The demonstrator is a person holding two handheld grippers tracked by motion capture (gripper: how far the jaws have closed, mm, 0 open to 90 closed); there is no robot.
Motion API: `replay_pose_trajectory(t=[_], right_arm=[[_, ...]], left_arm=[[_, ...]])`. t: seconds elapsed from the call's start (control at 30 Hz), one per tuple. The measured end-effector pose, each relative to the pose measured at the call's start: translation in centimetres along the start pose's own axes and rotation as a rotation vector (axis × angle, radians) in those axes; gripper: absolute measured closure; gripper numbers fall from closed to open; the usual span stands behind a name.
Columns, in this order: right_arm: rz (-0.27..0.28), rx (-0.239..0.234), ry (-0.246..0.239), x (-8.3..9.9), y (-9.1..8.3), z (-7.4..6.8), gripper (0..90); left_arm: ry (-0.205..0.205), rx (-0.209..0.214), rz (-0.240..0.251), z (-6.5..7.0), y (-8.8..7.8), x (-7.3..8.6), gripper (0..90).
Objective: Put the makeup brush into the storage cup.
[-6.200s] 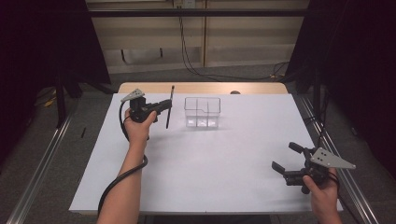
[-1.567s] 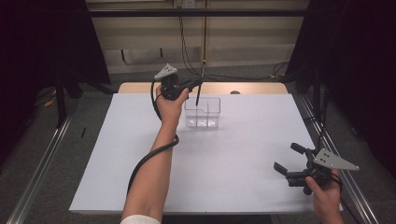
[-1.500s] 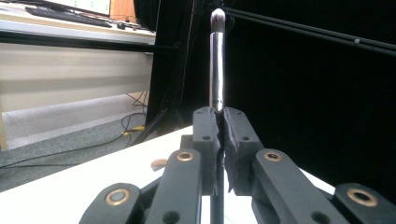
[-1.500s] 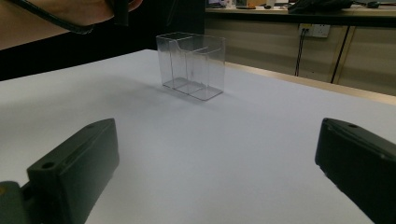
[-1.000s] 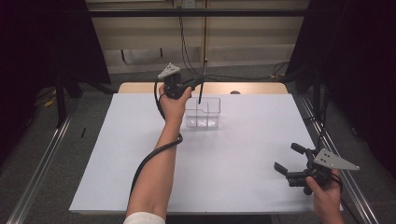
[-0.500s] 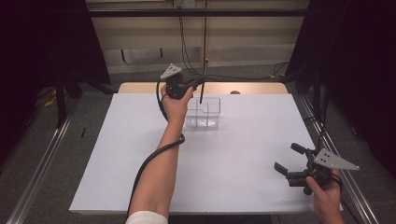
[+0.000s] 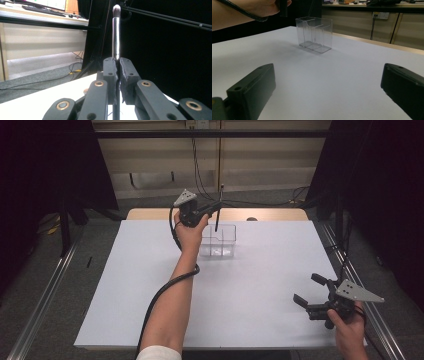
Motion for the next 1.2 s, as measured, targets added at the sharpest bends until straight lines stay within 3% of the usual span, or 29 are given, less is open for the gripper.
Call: replay_pose_trajectory(t=[1.2], right_arm=[[0.003, -0.003, -0.002, 0.0, -0.1, -0.1, 0.0]], left_arm=[[-0.004, -0.014, -0.005, -0.4, 0.4, 1.1, 84.1]])
Point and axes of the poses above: each handheld gripper's, and its own axes: y roughly forward along the jaws, x roughly out of its underside, z roughly to its right, the point moved 7 cm from there along y, roughly forward along the jaws, and after that the axes turned 13 degrees about -y, right-handed, at the moved point
